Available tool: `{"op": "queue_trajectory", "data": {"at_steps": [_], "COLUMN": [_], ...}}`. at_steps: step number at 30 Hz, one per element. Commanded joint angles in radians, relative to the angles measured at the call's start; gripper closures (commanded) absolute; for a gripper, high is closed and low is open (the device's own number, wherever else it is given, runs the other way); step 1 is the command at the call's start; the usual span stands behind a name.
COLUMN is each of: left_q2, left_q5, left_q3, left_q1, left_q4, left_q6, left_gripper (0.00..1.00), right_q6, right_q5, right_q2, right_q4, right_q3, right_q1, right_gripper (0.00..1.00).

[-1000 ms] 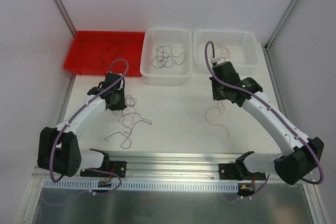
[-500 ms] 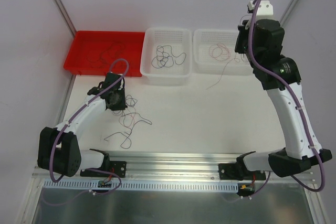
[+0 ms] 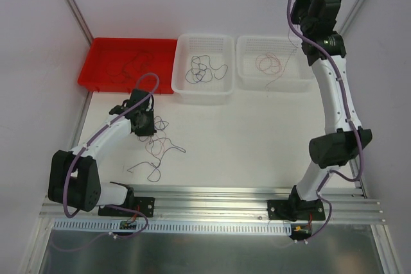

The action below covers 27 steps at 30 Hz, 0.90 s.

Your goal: Untangle the cables

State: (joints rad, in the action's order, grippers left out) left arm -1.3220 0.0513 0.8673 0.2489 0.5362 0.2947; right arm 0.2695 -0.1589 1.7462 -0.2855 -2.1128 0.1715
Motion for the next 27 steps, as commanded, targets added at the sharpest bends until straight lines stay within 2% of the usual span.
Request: {"op": "queue_trajectory", "data": {"at_steps": [1, 2, 5, 6, 8, 9, 12, 19, 27], "left_q2": [-0.009, -0.013, -0.023, -0.025, -0.029, -0.029, -0.029, -0.022, -0.025], "left_q5": [-0.030, -0.031, -0.037, -0.039, -0.044, -0.045, -0.050, -0.050, -0.106], "left_q3": [-0.002, -0.002, -0.001, 0.001, 0.002, 0.001, 0.002, 0.006, 0.006], "left_q1": [0.001, 0.001, 0.001, 0.001, 0.001, 0.001, 0.001, 0.001, 0.001], "left_q4": [0.008, 0.008, 0.010, 0.010, 0.010, 0.010, 0.010, 0.008, 0.008], "left_q6": [-0.016, -0.016, -0.016, -0.016, -0.016, -0.016, -0.016, -0.014, -0.014], "left_gripper": [0.94, 0.93, 0.93, 0.93, 0.93, 0.93, 0.93, 0.93, 0.94], "right_q6": [-0.027, -0.047, -0.053, -0.053, -0.050, -0.047, -0.064, -0.192, -0.338], "right_q5": [0.070, 0.068, 0.065, 0.058, 0.050, 0.050, 0.039, 0.055, 0.125], "right_q2": [0.103, 0.160, 0.228, 0.263, 0.277, 0.276, 0.243, 0.084, -0.218], "right_q4": [0.080, 0.069, 0.034, 0.008, -0.009, -0.004, -0.003, -0.026, -0.072], "right_q3": [-0.085, -0.096, -0.089, -0.072, -0.037, -0.012, 0.083, 0.298, 0.652], "right_q1": [-0.041, -0.047, -0.059, -0.061, -0.061, -0.063, -0.061, -0.063, -0.024], "right_gripper": [0.99, 0.99, 0.84, 0.71, 0.56, 0.41, 0.26, 0.25, 0.21]}}
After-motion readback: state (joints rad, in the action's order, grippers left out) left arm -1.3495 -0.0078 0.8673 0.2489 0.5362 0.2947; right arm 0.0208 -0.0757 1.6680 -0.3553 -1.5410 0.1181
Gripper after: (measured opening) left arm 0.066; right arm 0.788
